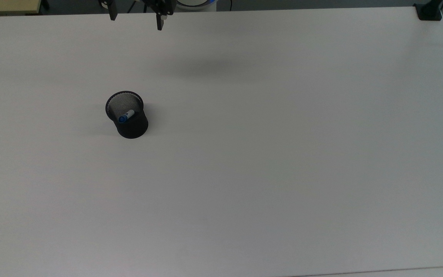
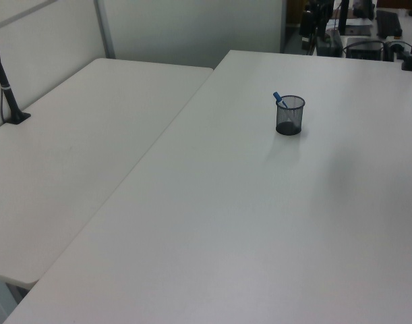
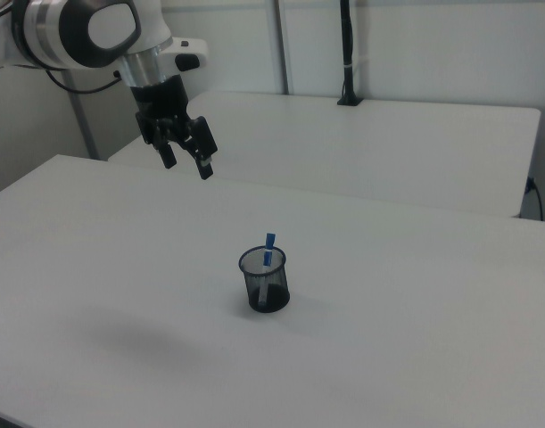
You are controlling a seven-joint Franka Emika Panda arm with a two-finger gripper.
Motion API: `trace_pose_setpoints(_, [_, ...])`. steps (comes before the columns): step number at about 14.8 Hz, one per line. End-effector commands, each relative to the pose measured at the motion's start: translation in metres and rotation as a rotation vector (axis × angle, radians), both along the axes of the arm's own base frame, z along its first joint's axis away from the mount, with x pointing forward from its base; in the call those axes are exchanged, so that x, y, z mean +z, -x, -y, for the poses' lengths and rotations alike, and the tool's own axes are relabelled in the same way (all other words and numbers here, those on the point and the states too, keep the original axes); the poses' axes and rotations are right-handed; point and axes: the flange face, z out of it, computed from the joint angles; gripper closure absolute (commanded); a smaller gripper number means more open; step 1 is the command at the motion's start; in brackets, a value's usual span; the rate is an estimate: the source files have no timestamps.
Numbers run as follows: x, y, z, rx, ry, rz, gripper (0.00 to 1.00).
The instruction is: Remove the marker
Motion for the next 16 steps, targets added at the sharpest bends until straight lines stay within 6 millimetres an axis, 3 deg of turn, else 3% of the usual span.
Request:
trace_pose_setpoints(1, [0.003,-0.001,-0.002,0.02,-0.016,0.014,0.0])
trace_pose_setpoints(12, [0.003,-0.001,-0.001,0.027,-0.015,0.014,0.0])
trace_pose_setpoints(16, [-0.008,-0.001,0.009,0.201,0.019,-0.019,0.0])
